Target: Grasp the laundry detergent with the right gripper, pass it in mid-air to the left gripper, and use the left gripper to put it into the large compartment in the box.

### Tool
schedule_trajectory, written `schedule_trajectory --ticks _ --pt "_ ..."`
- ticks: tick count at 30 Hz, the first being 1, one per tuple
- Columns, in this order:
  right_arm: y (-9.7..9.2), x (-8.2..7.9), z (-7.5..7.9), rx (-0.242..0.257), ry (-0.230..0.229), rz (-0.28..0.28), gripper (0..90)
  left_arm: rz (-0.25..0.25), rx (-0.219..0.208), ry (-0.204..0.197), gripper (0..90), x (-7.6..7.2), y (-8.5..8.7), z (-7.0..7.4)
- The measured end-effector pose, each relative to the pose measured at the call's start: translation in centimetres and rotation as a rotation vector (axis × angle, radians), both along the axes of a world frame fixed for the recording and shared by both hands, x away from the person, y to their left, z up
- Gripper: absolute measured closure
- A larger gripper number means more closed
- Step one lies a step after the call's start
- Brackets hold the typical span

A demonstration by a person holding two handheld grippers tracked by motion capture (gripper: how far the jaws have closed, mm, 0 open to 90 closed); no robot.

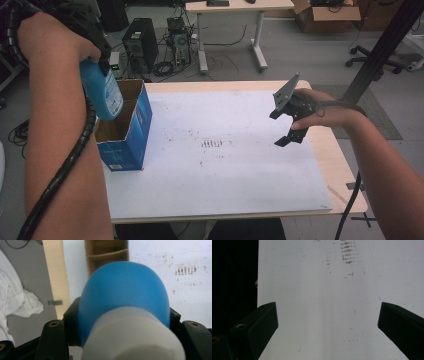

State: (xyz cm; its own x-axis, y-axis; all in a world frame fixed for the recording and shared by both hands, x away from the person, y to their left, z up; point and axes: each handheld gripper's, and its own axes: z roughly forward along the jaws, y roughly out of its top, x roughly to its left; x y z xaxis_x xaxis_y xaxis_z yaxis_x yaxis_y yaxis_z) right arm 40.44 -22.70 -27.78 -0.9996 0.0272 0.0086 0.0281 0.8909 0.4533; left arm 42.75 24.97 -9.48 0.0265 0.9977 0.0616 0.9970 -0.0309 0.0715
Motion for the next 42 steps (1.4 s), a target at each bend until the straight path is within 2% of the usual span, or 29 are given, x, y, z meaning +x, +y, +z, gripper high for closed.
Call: schedule_trajectory --ticks 5,16,30,36,42 --pt "0.1 -0.1 -0.1 -0.007 0.011 0.007 3.0 0.029 -0.006 -0.01 38.2 0.0 0.7 -1.1" --pt "0.0 -0.3 -0.1 -0.001 0.004 0.007 2.9 0.05 -0.038 0.023 38.1 0.3 1.4 -4.2" --pt "-0.1 -0.4 -0.5 -0.014 0.024 0.005 3.0 0.041 -0.033 0.041 38.2 0.3 1.7 -8.2" --pt "0.1 -0.4 -0.6 -0.016 0.024 0.006 2.9 0.014 0.001 0.051 38.1 0.4 1.3 -10.2" --pt "0.3 -0.4 -0.7 -0.013 0.028 0.008 3.0 0.004 -0.008 0.054 38.1 0.3 1.2 -11.8"
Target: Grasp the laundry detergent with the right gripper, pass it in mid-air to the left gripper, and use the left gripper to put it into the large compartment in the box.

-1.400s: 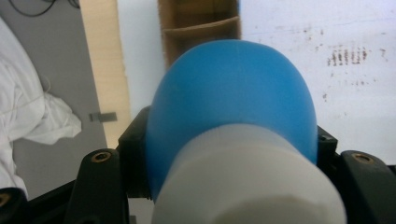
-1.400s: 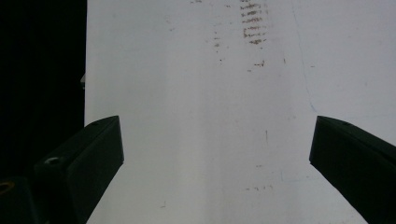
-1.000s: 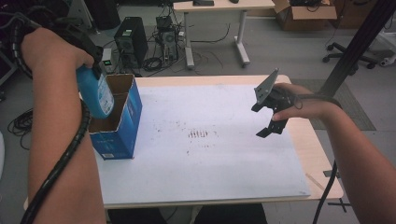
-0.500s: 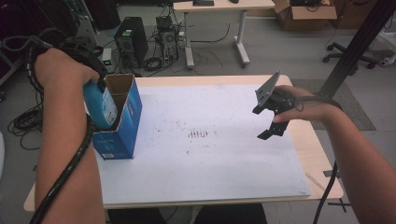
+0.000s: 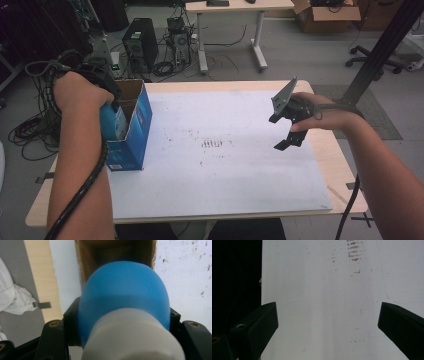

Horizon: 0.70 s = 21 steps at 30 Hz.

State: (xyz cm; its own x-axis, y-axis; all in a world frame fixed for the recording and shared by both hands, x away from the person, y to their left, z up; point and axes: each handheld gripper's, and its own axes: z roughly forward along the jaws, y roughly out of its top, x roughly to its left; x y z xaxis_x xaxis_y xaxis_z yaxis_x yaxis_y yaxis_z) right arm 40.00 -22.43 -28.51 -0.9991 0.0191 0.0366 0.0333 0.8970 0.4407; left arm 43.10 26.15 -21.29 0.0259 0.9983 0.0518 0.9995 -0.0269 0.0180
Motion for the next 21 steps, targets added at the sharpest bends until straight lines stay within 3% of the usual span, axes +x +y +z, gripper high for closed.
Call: schedule_trajectory --ticks 4,21 --pt "0.0 0.0 -0.1 0.0 -0.001 0.001 3.0 -0.015 -0.002 0.013 38.2 0.0 -0.3 -1.8" --pt "0.1 0.0 -0.7 -0.016 0.017 0.002 3.0 0.002 0.006 0.026 38.1 0.2 0.1 -5.6"
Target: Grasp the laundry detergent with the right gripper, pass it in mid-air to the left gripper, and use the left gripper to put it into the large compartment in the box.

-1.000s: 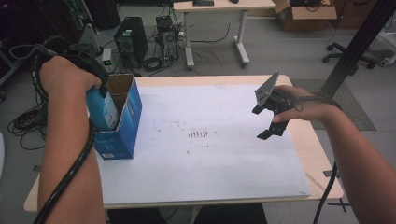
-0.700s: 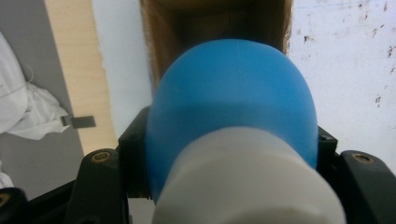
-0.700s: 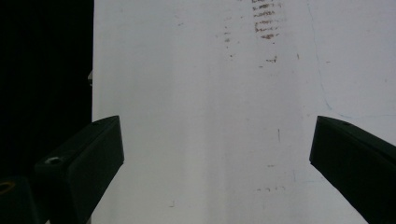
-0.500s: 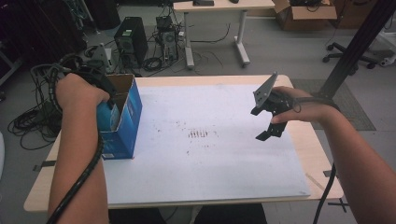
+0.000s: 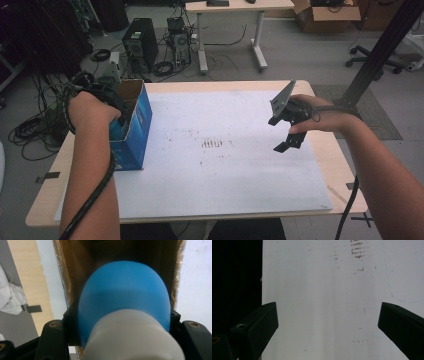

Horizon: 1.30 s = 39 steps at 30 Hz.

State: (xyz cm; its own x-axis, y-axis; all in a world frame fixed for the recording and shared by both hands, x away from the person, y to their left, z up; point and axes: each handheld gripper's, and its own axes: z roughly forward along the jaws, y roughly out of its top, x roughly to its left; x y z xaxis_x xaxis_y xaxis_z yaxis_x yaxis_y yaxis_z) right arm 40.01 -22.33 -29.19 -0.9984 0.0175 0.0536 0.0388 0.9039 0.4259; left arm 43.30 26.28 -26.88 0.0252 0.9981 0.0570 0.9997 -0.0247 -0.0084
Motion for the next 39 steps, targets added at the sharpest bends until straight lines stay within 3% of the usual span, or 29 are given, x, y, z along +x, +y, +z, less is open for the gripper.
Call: schedule_trajectory --ticks 12,28,39 --pt "-0.3 0.1 0.1 -0.017 0.015 -0.014 3.0 -0.003 0.014 -0.019 38.1 0.3 0.1 -1.3" --pt "-0.1 0.0 -0.4 -0.022 0.021 -0.012 3.0 -0.001 0.007 0.004 38.1 0.5 0.5 -3.2" --pt "-0.1 0.1 -0.4 -0.021 0.019 -0.016 3.0 0.001 0.008 0.002 38.1 0.5 0.5 -3.4"
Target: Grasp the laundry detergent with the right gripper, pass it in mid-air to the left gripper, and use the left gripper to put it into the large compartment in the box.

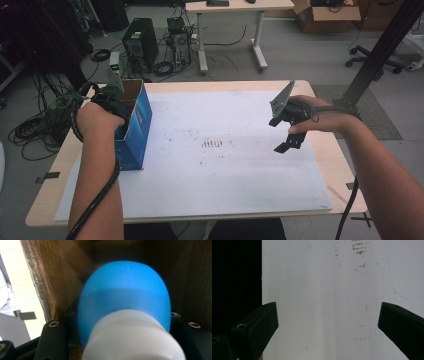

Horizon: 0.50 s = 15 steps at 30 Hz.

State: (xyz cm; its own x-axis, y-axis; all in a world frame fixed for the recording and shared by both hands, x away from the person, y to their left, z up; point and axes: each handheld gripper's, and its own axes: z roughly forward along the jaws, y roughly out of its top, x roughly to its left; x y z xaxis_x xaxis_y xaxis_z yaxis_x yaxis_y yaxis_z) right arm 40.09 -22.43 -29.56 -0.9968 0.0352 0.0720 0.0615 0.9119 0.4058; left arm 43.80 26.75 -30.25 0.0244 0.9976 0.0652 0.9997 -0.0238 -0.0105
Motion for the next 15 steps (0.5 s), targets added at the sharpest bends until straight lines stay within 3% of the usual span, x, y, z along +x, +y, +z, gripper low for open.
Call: schedule_trajectory --ticks 15 --pt "-0.14 -0.04 -0.08 0.008 0.0 0.006 3.0 0.005 -0.015 -0.004 34.2 -0.05 -0.01 0.03"
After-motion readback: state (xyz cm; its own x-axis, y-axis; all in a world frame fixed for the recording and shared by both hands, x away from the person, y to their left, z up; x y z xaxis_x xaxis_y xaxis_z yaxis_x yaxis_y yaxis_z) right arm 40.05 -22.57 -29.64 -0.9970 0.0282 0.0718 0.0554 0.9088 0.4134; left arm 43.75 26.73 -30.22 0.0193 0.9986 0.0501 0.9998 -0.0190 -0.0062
